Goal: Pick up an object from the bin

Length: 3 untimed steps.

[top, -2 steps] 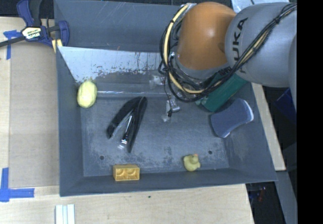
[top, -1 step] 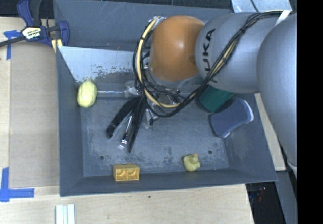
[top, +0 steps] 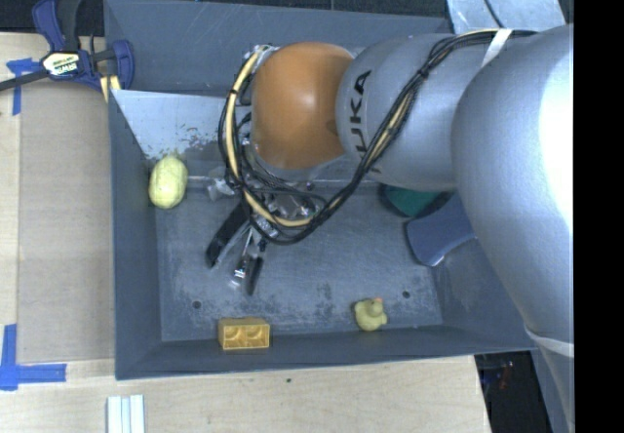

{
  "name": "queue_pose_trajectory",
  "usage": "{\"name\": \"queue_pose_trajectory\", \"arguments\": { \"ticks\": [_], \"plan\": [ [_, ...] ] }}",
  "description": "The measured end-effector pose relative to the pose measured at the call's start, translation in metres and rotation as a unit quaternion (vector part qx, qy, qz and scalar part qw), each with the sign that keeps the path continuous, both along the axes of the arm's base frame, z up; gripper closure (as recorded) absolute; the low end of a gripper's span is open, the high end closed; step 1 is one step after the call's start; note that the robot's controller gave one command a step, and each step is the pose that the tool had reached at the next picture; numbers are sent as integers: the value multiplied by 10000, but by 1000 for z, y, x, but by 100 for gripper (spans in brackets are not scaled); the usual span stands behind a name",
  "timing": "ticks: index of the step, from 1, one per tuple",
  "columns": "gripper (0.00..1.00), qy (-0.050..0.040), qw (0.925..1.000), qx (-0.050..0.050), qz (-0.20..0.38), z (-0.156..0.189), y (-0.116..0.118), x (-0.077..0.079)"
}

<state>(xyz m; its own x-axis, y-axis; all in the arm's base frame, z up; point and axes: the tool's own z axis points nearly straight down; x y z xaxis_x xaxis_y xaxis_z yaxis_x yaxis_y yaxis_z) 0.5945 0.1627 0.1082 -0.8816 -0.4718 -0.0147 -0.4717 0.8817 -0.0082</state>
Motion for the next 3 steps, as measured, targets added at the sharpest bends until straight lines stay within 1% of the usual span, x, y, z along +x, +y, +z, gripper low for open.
{"name": "queue_pose_trajectory", "arguments": {
  "ticks": [1, 2, 3],
  "plan": [
    [0, -31, 10000, 4, -31, -27, 9, 11],
    [100, -68, 9937, -10, 1115, -33, 12, 12],
    [100, -59, 9914, -17, 1306, -31, 12, 11]
  ]
}}
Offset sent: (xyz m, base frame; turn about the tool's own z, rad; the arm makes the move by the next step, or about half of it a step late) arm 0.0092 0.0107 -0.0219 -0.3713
